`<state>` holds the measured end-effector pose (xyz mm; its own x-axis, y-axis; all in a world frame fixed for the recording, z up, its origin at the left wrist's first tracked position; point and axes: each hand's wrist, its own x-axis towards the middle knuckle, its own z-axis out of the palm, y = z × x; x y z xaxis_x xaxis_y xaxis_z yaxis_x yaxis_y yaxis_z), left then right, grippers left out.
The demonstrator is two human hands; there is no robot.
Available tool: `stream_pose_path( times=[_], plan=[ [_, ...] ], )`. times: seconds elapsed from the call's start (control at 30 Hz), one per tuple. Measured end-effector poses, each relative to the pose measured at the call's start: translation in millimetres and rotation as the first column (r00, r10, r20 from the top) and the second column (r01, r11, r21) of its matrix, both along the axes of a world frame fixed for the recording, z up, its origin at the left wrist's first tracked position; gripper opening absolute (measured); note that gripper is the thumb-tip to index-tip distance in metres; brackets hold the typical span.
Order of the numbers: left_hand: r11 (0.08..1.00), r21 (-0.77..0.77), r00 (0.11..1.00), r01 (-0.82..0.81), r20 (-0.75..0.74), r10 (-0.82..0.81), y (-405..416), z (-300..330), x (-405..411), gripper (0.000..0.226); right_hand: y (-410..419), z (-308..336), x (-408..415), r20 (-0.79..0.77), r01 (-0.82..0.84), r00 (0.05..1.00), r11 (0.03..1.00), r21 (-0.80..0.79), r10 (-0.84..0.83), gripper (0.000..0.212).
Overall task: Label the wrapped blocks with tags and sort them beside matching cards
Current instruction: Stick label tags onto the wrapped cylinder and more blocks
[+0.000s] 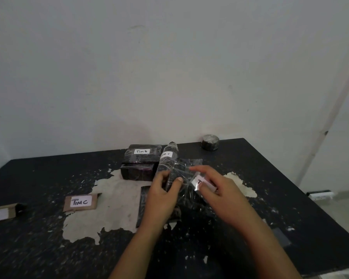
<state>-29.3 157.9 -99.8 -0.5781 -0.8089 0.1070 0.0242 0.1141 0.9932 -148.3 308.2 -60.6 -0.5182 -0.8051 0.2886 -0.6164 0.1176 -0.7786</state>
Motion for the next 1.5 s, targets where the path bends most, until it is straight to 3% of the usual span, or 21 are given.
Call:
stream_pose_path(
  times=[0.13, 0.37, 0.7, 0.93, 1.2, 1.5],
  plan=[
    [1.0, 0.028, 1.0, 0.015, -0.002, -0.015, 1, 0, 1, 0.028, 0, 3, -8, -0.125, -0.02, 0.991, 0.986, 0.165, 0.041, 0.059],
    [1.0, 0.018, 1.0, 0.011, 0.01, -0.011, 7, 4, 2, 0.029, -1, -4, -13, -0.104, 0.039, 0.994, 0.988, 0.149, -0.024, 0.027],
    [0.999, 0.045, 0.999, 0.031, -0.031, -0.03, 16, 7, 2, 0.022, -7, -16, -10, -0.134, 0.094, 0.988, 0.988, 0.12, -0.077, 0.03],
    [0.998, 0.051, 0.999, 0.047, 0.005, -0.047, 22, 7, 1, 0.026, -10, -19, -4, -0.118, 0.15, 0.982, 0.988, 0.046, -0.144, 0.015],
    [0.998, 0.067, 1.0, 0.009, -0.003, -0.008, 21, 10, 3, 0.016, -3, -11, 3, -0.165, 0.236, 0.96, 0.971, 0.03, -0.228, 0.032],
    [0.999, 0.049, 1.0, 0.012, 0.005, -0.012, 23, 9, 1, 0.013, -2, -5, 8, -0.244, 0.275, 0.936, 0.96, 0.056, -0.254, 0.036]
  ],
)
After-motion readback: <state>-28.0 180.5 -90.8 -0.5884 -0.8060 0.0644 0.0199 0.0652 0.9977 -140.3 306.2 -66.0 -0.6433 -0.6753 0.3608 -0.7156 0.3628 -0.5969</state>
